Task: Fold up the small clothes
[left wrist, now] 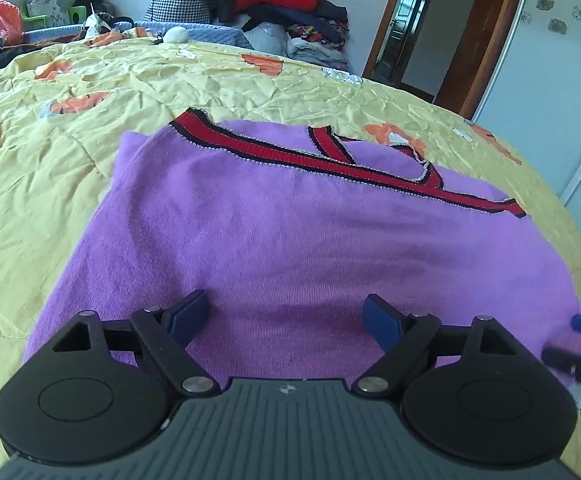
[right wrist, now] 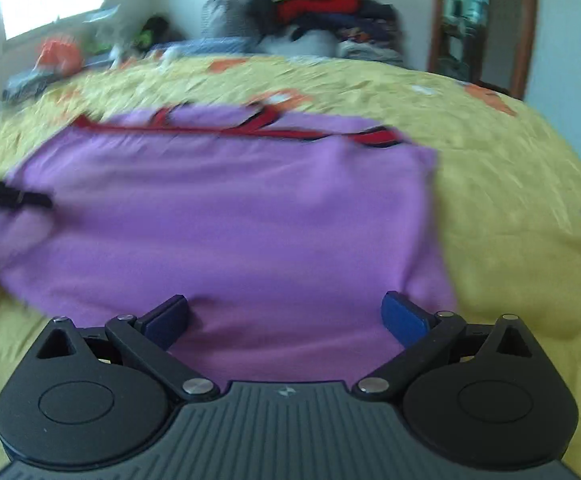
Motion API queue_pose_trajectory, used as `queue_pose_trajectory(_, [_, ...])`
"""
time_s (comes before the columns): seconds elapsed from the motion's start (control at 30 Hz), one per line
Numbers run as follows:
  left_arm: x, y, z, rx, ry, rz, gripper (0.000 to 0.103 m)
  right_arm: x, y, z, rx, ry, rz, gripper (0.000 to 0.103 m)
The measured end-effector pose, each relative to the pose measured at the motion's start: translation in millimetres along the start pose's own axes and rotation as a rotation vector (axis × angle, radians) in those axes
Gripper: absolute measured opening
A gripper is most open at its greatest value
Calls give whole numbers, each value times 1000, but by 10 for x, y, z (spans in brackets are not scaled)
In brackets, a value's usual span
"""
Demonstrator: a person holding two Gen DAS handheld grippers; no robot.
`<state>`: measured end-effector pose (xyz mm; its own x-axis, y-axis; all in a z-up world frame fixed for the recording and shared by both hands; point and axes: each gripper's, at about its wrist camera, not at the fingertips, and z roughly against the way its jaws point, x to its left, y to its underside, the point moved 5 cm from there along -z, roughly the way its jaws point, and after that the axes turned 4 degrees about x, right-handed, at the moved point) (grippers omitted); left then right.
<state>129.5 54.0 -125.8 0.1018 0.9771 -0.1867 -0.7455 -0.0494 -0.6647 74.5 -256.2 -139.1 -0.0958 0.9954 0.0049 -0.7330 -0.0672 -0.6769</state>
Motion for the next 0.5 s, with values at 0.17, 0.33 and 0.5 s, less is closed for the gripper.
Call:
queue_pose_trajectory(0.17, [-7,75,139,11,5,26,89,221,-45,179,-30,-54,-23,103])
queue_pose_trajectory(0.33, [-56,333,237,12,-57,-77,90,522,26,-20,11,-55,68,103])
queue_pose_trajectory(0.5, [233,542,377,-50,-122,-148,92,61,78,5,-2,-61,36,103])
